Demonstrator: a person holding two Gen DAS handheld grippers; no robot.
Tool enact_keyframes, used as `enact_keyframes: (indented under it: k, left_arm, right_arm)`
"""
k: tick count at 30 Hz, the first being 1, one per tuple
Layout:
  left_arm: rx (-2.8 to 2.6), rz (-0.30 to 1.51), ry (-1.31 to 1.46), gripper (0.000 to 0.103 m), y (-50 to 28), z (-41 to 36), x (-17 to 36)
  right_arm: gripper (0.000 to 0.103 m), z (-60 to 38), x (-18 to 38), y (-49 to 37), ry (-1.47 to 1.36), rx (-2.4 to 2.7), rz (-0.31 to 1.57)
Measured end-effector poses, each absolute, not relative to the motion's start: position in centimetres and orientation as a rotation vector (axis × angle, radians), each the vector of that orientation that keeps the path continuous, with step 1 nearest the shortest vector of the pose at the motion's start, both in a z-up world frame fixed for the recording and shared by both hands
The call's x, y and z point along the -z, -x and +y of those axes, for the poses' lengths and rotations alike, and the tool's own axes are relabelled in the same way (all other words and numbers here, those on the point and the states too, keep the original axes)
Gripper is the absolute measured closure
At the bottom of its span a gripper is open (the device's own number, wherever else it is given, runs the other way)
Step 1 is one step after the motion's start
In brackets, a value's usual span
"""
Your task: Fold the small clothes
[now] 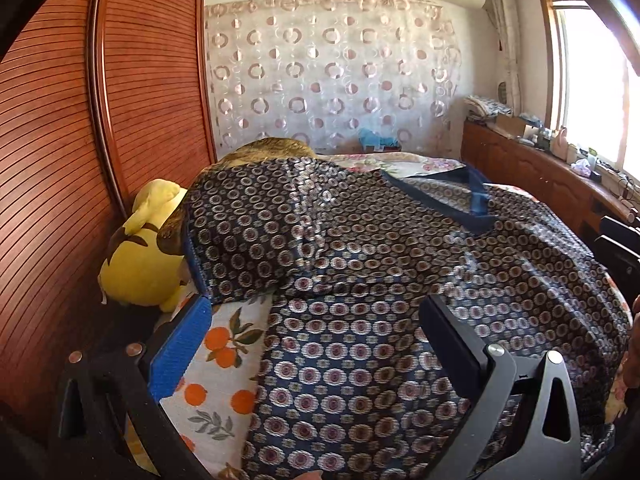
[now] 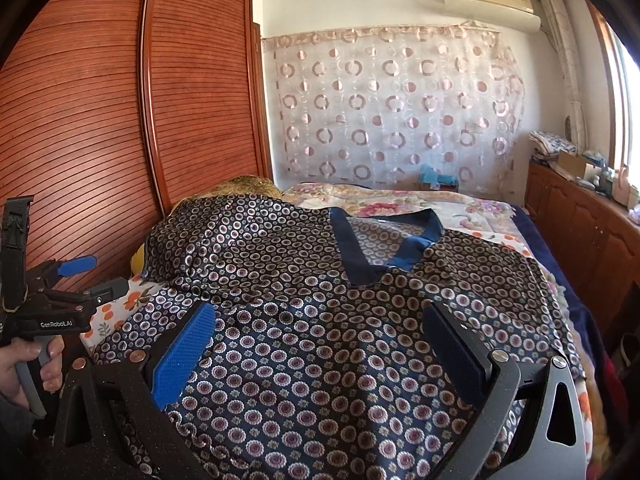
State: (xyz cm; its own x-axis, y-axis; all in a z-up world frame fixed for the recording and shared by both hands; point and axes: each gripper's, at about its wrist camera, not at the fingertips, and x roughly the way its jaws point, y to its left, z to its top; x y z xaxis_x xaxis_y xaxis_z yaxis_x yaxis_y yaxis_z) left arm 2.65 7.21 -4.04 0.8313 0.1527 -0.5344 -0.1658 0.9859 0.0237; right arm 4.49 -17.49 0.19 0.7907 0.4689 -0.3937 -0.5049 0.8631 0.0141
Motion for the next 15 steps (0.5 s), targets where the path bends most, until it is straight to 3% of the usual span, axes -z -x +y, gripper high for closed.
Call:
enact_keyframes:
  k: [15]
  left_arm:
    - [-0.198, 0.600, 0.048, 0.003, -6.4, 14.8, 4.7]
  right_arm:
    - [0.000, -15.5, 0.2, -9.1, 0.148, -0.598, 0.457]
